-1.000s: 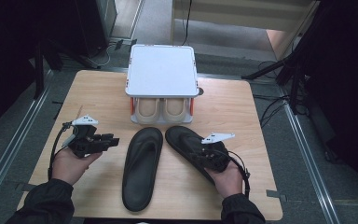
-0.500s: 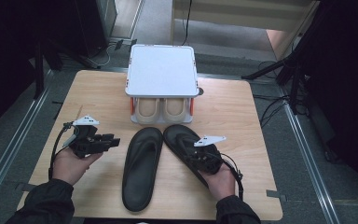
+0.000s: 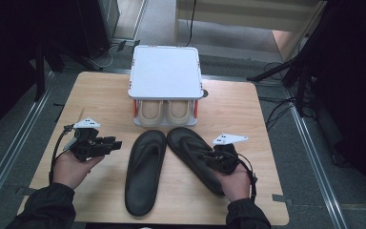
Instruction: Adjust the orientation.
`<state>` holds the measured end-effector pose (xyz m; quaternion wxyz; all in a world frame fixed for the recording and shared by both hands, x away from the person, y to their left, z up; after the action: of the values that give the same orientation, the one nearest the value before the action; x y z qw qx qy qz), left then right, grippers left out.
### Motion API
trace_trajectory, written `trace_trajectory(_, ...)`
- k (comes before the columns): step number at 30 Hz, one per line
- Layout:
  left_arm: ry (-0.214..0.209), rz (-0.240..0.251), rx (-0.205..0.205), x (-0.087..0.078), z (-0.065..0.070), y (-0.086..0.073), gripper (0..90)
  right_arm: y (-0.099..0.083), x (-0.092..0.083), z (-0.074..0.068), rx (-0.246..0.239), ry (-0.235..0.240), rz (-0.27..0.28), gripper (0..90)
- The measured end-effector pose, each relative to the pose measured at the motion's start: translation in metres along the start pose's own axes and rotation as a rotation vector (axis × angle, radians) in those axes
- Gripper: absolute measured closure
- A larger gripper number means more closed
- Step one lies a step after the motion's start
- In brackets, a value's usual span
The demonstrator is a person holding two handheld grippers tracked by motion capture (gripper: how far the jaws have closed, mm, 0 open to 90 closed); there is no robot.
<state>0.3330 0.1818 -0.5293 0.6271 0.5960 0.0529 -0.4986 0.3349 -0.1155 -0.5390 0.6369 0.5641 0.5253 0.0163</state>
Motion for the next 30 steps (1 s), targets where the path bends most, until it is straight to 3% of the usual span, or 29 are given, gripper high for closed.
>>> trace_trajectory(8,-0.007,-0.005,0.001,0.000,0.001,-0.001,64.1,0.001,-0.003,0.042,0.003,-0.079,-0.010,90.0)
trace_trajectory(17,-0.016,-0.005,-0.004,0.000,0.003,-0.001,67.3,-0.008,0.003,0.071,0.024,-0.138,-0.056,90.0)
trace_trajectory(20,-0.020,-0.009,-0.002,0.000,0.003,-0.001,67.7,-0.013,0.009,0.073,0.007,-0.140,-0.093,90.0)
trace_trajectory(30,-0.037,-0.027,-0.002,0.002,0.005,-0.003,71.0,-0.017,0.009,0.061,-0.002,-0.126,-0.108,90.0)
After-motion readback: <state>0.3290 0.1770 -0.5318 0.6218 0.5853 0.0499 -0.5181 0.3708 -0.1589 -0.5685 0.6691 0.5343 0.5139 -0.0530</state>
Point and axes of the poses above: each handheld gripper's, and its own axes: x roughly forward along the jaws, y roughly out of its top, z roughly to its right, the point moved 10 cm from there along x, roughly forward along the jaws, and after that the axes turned 2 degrees about -y, right-handed, at the moved point
